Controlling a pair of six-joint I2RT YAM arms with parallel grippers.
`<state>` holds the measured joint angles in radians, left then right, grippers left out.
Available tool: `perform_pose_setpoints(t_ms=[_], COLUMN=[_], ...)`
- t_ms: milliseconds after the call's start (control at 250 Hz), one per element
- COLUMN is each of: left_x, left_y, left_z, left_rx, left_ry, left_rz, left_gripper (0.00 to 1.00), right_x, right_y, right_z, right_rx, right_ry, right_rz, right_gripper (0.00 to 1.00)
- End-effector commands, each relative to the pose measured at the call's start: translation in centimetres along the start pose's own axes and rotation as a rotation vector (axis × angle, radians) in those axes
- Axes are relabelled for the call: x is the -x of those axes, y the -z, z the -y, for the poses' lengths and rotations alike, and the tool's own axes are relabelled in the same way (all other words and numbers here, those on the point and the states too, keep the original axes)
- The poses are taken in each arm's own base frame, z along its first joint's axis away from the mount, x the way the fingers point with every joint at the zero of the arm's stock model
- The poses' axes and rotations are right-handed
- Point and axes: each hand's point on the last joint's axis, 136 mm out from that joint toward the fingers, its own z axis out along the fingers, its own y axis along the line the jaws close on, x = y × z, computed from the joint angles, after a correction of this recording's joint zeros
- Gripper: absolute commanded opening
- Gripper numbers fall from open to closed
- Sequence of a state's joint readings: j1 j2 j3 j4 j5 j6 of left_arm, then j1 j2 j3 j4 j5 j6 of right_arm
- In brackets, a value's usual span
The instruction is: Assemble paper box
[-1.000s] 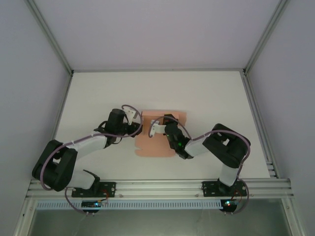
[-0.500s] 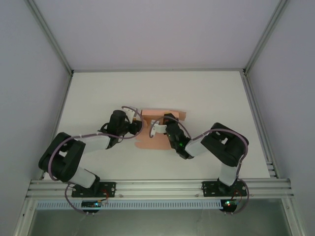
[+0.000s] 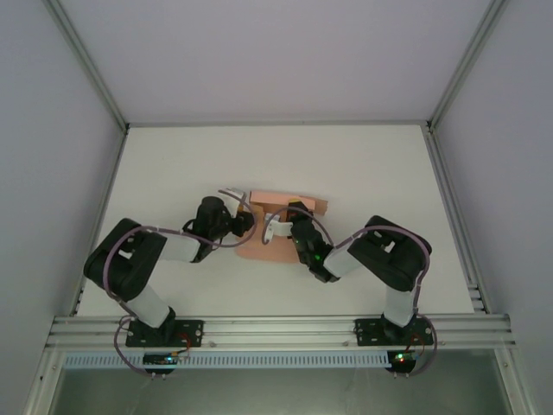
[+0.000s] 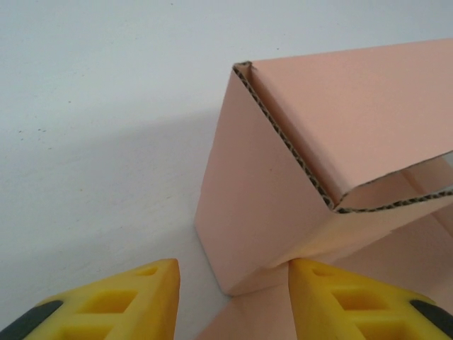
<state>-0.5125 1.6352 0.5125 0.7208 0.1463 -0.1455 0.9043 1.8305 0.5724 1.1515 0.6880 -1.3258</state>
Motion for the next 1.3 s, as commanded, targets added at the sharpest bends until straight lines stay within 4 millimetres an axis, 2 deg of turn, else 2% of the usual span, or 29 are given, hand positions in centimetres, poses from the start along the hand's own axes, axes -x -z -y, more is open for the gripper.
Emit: perform_pose_setpoints(t_ms=[0,100,276,368,476,544,604,803,859,895,995,1087,1191,1299], left_x=[3.2,3.6,4.0,4.2,4.3,4.2,4.2,3.4,3.4,3.5,3.9,4.3,4.3,3.8], left_y=[-1.1,-1.7,-2.6,-2.9,-3.2,-3.4,-3.5,-4.4,-4.6,-4.7,-4.9,-5.1,-5.2,-5.3], left_z=[1.7,2.7,2.2,1.8,0.6,0.0,-0.4,-1.0,-1.1,-1.0,-1.0,-0.9,-1.3,-1.5], left_rx=[-0.073,-0.125,-0.103,-0.081,-0.011,0.032,0.076,0.189,0.192,0.186,0.179,0.147,0.141,0.147], left_ry=[-0.052,-0.076,-0.058,-0.045,-0.006,0.015,0.036,0.033,0.041,0.038,0.037,0.039,0.047,0.045], left_rz=[0.095,0.099,0.108,0.116,0.125,0.135,0.140,0.122,0.116,0.112,0.115,0.119,0.116,0.097], left_gripper=[0.46,0.45,0.41,0.33,0.17,0.11,0.00,0.00,0.12,0.25,0.26,0.22,0.00,0.00], right_x=[0.2,-0.2,-0.2,-0.4,-0.4,-0.4,-0.5,-0.6,-0.5,-0.6,-0.8,-0.9,-1.2,-1.1], right_y=[0.6,0.4,0.5,0.4,0.3,0.5,0.6,0.6,0.6,0.6,0.7,0.7,0.7,0.5], right_z=[-4.8,-5.1,-5.6,-5.8,-5.6,-5.8,-6.2,-6.5,-6.6,-6.7,-6.8,-6.9,-6.8,-6.1], right_rx=[0.199,0.237,0.280,0.296,0.294,0.314,0.340,0.362,0.371,0.374,0.387,0.400,0.406,0.393], right_ry=[0.057,0.042,0.038,0.032,0.021,0.010,0.000,-0.012,-0.012,-0.012,-0.014,-0.020,-0.032,-0.095], right_rz=[0.046,0.045,0.053,0.044,0.042,0.044,0.038,0.033,0.036,0.035,0.034,0.034,0.027,0.023], right_gripper=[0.00,0.00,0.00,0.00,0.00,0.00,0.00,0.00,0.00,0.00,0.00,0.00,0.00,0.00])
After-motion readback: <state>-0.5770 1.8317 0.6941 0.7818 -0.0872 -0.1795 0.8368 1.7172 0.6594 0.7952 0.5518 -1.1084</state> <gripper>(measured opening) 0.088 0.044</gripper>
